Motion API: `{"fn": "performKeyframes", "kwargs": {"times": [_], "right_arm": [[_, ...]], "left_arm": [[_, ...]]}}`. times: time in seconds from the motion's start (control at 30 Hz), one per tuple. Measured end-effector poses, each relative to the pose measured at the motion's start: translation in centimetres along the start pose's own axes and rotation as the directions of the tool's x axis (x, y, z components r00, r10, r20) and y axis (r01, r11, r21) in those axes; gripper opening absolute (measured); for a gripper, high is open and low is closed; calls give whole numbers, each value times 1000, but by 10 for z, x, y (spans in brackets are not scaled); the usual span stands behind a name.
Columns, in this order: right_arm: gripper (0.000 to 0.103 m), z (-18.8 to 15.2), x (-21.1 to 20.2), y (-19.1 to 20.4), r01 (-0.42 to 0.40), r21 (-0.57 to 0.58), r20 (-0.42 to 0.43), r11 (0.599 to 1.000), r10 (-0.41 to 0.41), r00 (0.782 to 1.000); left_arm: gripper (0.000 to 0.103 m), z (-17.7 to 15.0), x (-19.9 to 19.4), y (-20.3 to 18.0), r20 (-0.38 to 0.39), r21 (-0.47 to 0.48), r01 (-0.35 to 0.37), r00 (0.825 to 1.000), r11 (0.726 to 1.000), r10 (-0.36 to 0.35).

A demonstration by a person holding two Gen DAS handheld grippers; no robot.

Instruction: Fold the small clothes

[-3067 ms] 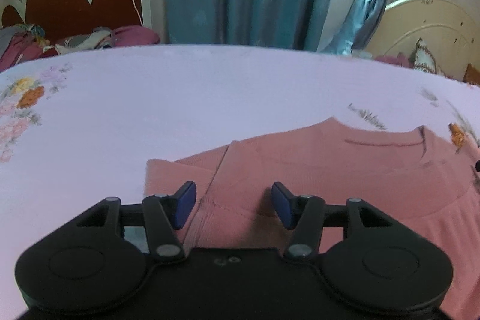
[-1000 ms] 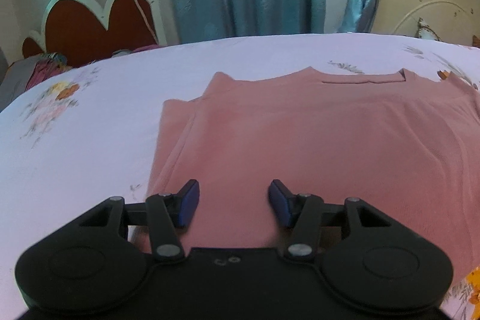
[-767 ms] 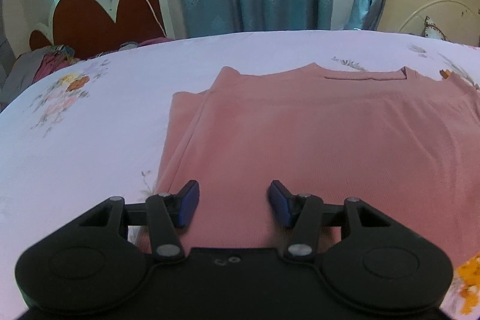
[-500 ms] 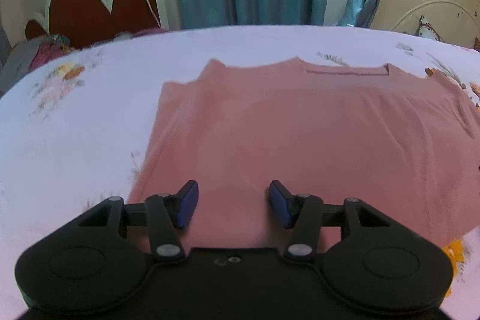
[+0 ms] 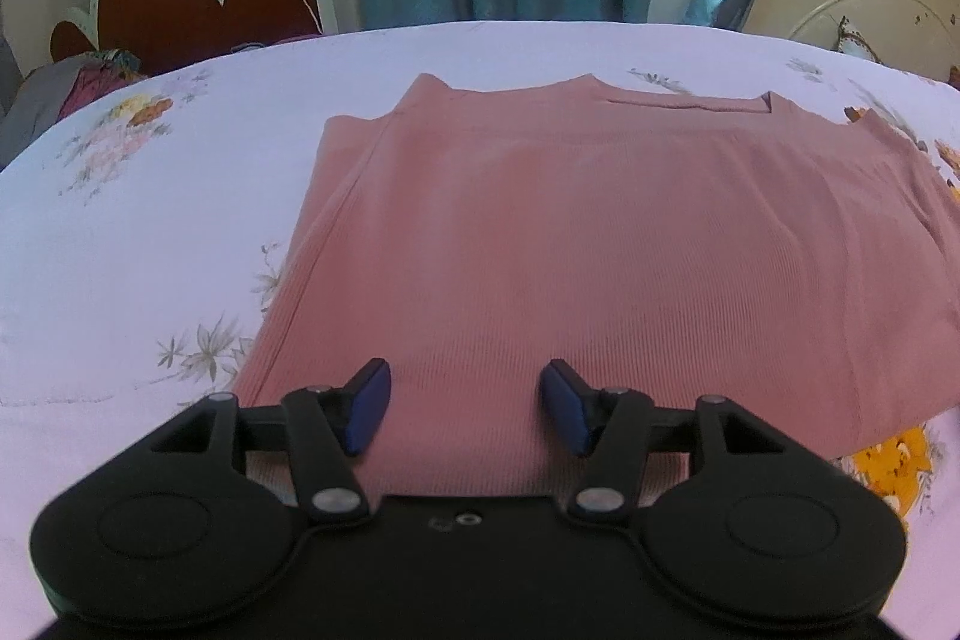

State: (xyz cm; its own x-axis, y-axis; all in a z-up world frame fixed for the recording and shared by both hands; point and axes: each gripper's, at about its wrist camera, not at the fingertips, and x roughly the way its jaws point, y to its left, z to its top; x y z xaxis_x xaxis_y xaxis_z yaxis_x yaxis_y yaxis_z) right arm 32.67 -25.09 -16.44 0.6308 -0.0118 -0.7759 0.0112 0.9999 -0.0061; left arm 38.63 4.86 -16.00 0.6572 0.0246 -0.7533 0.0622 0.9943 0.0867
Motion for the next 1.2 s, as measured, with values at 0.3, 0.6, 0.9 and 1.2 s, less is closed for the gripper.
{"fn": "performKeyframes", "kwargs": {"times": [0.3, 0.6, 0.9, 1.2], "right_arm": [[35, -1, -5, -12, -69, -7, 1, 998, 69, 998], [69, 3, -37, -11, -224, -24, 97, 974, 225, 970], [69, 21, -37, 31, -349, -51, 104, 936, 353, 930], [68, 40, -25, 65, -353, -80, 108, 932, 360, 927]], "left_arm": [[59, 7, -2, 3, -44, -52, 5, 999, 999, -7], [75, -10, -48, 25, -40, -309, 60, 996, 949, -76], [77, -37, -51, 47, -77, -533, 114, 980, 838, -183], [79, -32, -16, 69, 46, -665, 224, 965, 713, -260]]}}
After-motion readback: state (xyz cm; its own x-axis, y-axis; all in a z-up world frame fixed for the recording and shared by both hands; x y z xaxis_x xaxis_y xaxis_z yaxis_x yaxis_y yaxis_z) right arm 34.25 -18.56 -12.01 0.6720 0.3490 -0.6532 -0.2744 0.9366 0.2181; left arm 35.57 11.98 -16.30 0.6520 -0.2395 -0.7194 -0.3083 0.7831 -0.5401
